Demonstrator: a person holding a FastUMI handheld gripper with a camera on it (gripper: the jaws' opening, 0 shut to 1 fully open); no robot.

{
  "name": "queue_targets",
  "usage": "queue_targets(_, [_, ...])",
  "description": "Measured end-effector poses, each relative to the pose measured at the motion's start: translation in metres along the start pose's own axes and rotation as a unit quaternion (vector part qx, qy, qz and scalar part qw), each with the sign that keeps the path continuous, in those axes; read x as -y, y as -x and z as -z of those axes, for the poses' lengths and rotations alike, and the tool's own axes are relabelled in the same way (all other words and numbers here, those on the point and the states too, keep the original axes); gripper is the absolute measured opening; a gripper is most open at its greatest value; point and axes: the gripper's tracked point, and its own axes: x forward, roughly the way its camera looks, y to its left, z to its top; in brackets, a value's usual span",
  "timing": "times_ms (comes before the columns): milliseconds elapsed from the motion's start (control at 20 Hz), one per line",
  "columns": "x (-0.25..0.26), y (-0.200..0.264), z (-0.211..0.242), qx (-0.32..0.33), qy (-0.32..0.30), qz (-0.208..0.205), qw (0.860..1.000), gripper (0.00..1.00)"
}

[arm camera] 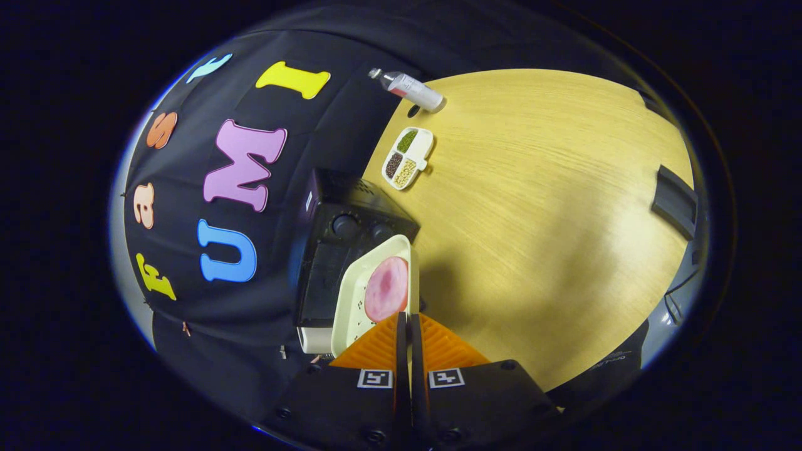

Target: Open the toaster oven, put the food inside, and close the toaster oven door.

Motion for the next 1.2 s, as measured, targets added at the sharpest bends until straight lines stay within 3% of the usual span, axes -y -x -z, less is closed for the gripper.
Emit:
queue_targets(400, [-0.048, -0.062, 0.027, -0.016, 0.014, -0.015, 1.000, 0.07])
queue_targets(800, [-0.074, -0.139, 0.019, 0.000, -0.028, -0.019, 0.999, 0.07])
queue_targets(1200, [-0.088, -0.201, 0.018, 0.035, -0.051, -0.049, 0.997, 0.07])
